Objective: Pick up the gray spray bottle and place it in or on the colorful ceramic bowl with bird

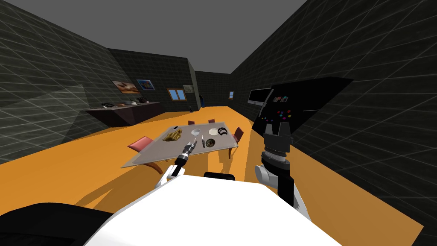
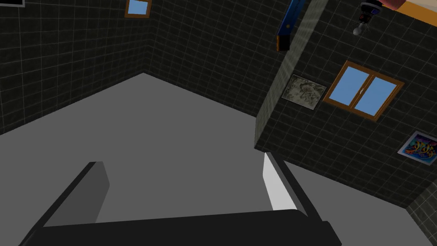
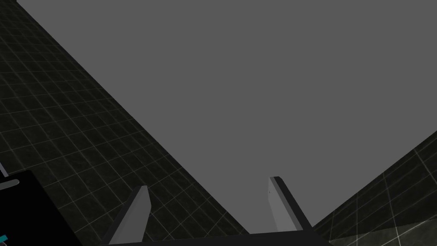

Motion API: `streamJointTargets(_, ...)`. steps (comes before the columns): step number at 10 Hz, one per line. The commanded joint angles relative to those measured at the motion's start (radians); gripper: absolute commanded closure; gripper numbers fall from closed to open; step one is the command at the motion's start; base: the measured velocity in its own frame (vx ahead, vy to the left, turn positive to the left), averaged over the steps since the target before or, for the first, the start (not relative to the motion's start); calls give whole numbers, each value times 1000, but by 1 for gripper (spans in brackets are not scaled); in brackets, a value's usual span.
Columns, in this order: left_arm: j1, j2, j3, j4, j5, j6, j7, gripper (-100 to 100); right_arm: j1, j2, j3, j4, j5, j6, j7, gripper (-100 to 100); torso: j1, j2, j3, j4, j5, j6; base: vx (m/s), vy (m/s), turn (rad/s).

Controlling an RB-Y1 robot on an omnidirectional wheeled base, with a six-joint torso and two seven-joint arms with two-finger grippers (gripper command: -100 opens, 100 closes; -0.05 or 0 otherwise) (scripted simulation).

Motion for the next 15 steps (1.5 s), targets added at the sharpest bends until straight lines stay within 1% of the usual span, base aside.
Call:
streamJointTargets(1, -17, -6, 9, 50, -25, 9, -32, -100, 0, 0, 0, 0, 0, 0, 0, 0, 0, 0, 0, 0, 0, 0, 34, -57, 3)
streamJointTargets(2, -32, -8, 19, 80, -44, 15, -59, -100, 0, 0, 0, 0, 0, 0, 0, 0, 1, -1, 0, 0, 0, 0, 56, -103, -2)
streamJointTargets(3, -32, -8, 19, 100, -44, 15, -59, -100, 0, 0, 0, 0, 0, 0, 0, 0, -1, -2, -1, 0, 0, 0, 50, -88, 8)
streamJointTargets(4, -48, -11, 30, 126, -60, 22, -85, -100, 0, 0, 0, 0, 0, 0, 0, 0, 0, -2, -1, 0, 0, 0, 40, -67, 8)
streamJointTargets(5, -48, -11, 30, 143, -60, 22, -85, -100, 0, 0, 0, 0, 0, 0, 0, 0, 1, -1, -1, 0, 0, 0, 29, -50, 1)
streamJointTargets(6, -65, -14, 40, 179, -74, 30, -111, -100, 0, 0, 0, 0, 0, 0, 0, 0, 2, -1, 0, 0, 0, 0, 43, -46, 2)
streamJointTargets(7, -65, -14, 40, 185, -74, 30, -111, -100, 0, 0, 0, 0, 0, 0, 0, 0, 2, -1, -1, 0, 0, 0, 36, -41, 3)
streamJointTargets(8, -81, -17, 51, 225, -86, 38, -137, -100, 0, 0, 0, 0, 0, 0, 0, 0, 3, -1, 0, 0, 1, 0, 47, -54, 3)
streamJointTargets(9, -98, -20, 62, 250, -96, 47, -161, -100, 0, 0, 0, 0, 0, 0, 0, 0, 2, -1, -1, 0, 0, 0, 83, -70, 10)
streamJointTargets(10, -98, -20, 62, 264, -96, 47, -161, -100, 0, 0, 0, 0, 0, 0, 0, 0, 1, -3, -2, -1, 0, 0, 61, -51, 5)
streamJointTargets(11, -114, -22, 73, 300, -104, 56, -184, -100, 0, 0, 0, 0, 0, 0, 0, 0, 2, -3, -2, -1, 0, 0, 57, -43, 3)
streamJointTargets(12, -130, -25, 84, 325, -110, 65, -207, -100, 0, 0, 0, 0, 0, 0, 0, 0, 2, -2, -1, 0, 1, 0, 87, -54, 6)
streamJointTargets(13, -130, -25, 84, 335, -110, 65, -207, -100, 0, 0, 0, 0, 0, 0, 0, 0, 2, -4, -2, -1, 0, 0, 66, -41, 5)
streamJointTargets(15, -162, -30, 105, 400, -118, 85, -249, -100, 0, 0, 0, 0, 0, 0, 0, 0, 3, -3, -2, -1, 1, 0, 70, -36, 8)
